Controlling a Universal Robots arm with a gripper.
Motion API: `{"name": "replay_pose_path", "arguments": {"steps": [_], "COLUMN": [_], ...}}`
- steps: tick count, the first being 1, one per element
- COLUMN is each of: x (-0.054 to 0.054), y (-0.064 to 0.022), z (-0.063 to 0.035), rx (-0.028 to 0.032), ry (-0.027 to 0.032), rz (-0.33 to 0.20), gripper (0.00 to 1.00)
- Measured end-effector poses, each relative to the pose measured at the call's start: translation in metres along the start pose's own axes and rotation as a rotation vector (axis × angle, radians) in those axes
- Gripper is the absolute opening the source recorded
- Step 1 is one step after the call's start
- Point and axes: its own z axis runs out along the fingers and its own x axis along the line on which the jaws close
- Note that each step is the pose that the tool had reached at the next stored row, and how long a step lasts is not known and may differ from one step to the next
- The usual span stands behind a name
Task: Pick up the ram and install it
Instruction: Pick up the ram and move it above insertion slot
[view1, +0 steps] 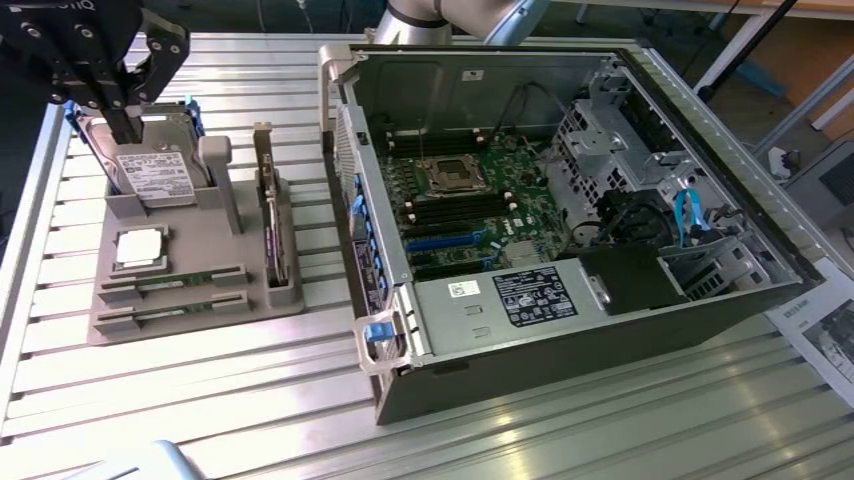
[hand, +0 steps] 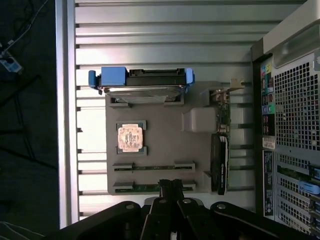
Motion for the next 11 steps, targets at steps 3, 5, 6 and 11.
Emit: {"name": "replay_pose_path", "arguments": {"steps": [3, 5, 6, 11], "x": [0.0, 0.0, 0.0, 0.0], "y": [0.0, 0.0, 0.0, 0.0], "z": [0.0, 0.0, 0.0, 0.0], "rx": [-0.0005, -0.0008, -0.0009, -0.0017], "ry": [0.0009, 0.0014, 0.0017, 0.003], "rz": [-0.02, -0.031, -0.037, -0.068], "gripper": [0.1, 0.1, 0.1, 0.1]}}
